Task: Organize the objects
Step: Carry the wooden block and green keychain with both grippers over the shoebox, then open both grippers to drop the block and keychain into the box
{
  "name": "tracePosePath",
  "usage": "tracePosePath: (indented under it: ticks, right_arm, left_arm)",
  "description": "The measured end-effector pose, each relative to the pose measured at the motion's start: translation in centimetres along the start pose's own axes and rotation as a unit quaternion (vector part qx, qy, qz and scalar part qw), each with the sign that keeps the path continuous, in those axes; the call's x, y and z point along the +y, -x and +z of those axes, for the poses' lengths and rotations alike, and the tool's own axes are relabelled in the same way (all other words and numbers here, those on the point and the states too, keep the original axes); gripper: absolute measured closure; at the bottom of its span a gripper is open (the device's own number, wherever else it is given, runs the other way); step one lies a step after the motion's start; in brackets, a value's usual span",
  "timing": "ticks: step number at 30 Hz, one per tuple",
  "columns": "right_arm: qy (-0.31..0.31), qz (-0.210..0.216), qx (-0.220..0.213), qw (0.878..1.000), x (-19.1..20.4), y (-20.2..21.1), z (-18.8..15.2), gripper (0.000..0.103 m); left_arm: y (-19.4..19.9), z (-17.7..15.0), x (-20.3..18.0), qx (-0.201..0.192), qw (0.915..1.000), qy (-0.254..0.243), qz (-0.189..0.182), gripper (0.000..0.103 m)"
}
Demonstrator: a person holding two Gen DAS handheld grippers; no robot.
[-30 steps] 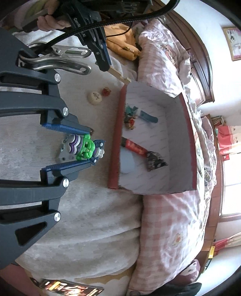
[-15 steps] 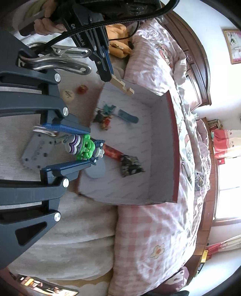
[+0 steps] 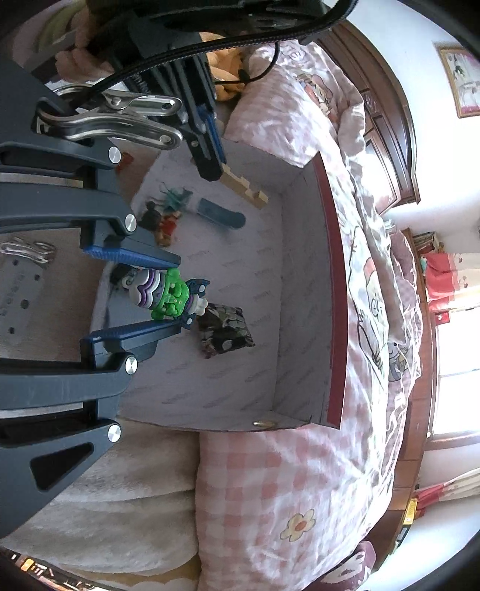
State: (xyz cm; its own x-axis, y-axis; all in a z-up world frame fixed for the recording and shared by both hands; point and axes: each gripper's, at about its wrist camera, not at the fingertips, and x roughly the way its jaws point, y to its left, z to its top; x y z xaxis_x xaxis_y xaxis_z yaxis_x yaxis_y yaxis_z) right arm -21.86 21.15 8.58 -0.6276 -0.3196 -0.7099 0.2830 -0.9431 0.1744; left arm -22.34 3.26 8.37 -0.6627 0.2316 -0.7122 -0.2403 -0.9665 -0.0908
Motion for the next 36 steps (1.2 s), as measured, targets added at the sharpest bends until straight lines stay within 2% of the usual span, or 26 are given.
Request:
tracePosePath:
  ticks: [14, 28, 30, 32, 36]
  right_arm:
    - [0.014, -0.017, -0.008, 1.000, -0.5, -2.8, 2.2, 0.074]
    - [0.018, -0.027, -0.021, 0.999, -1.1, -3.6, 3.3, 0.074]
    - [0.019, -0.028, -0.021, 0.999, -1.0, -3.6, 3.3, 0.074]
    - [0.020, -0.028, -0.020, 0.999, -1.0, -3.7, 3.4, 0.074]
    - [0.021, -0.028, -0.021, 0.999, -0.9, -3.6, 3.4, 0.074]
  left_arm:
    - [-4.0, 1.5, 0.5, 0.007, 0.9998, 0.011, 0.016, 0.093]
    - [-5.7, 1.9, 0.5, 0.014, 0.9996, 0.010, 0.023, 0.092]
    - [-6.0, 1.9, 0.4, 0.024, 0.9993, 0.008, 0.026, 0.082]
    - [-6.1, 1.8, 0.3, 0.031, 0.9990, 0.008, 0.030, 0.061]
    - [-5.6, 1.4, -0.2, 0.012, 0.9992, -0.006, 0.039, 0.048]
